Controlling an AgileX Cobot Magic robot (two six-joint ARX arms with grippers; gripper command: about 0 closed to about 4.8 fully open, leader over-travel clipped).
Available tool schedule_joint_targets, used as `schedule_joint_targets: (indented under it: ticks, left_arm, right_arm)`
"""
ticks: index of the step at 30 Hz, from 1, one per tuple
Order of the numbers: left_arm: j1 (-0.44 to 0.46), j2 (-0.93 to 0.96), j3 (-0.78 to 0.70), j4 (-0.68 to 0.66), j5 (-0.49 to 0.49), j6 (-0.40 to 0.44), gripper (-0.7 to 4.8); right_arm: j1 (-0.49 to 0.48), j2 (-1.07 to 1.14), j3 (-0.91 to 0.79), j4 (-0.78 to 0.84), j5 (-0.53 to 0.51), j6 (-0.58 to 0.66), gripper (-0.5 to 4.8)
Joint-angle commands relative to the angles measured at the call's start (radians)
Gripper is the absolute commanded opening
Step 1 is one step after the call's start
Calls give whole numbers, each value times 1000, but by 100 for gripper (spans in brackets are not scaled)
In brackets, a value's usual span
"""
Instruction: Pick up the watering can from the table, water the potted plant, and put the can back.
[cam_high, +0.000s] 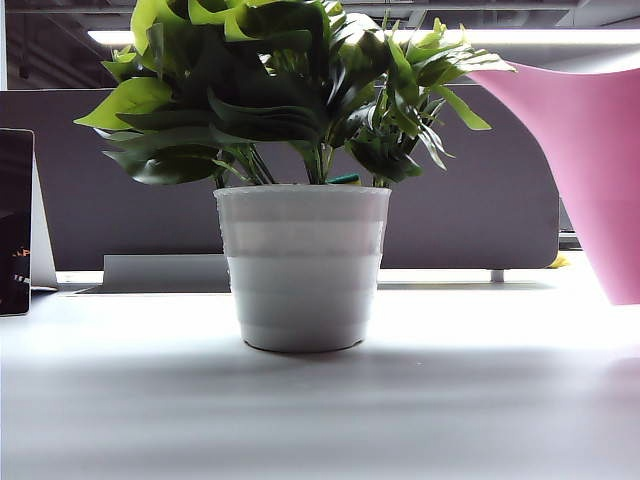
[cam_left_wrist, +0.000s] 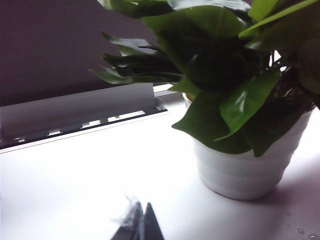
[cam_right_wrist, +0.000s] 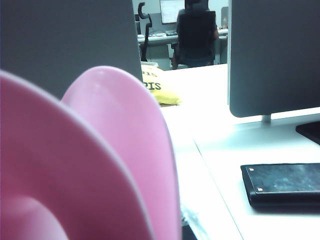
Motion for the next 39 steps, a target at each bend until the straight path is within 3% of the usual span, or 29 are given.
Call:
schedule_joint_targets:
  ticks: [1,8,32,39]
  left_arm:
    - [2,1,1,13,3,0,-5]
    - [2,1,1,13,3,0,-5]
    - [2,1,1,13,3,0,-5]
    - [2,1,1,13,3,0,-5]
  right_arm:
    - [0,29,11,219,8,47,-6]
    - [0,127,12,342,8,40,-6]
    - [0,240,12,341,-42,-20,-6]
    - [0,243,-8,341,-100,-31,-6]
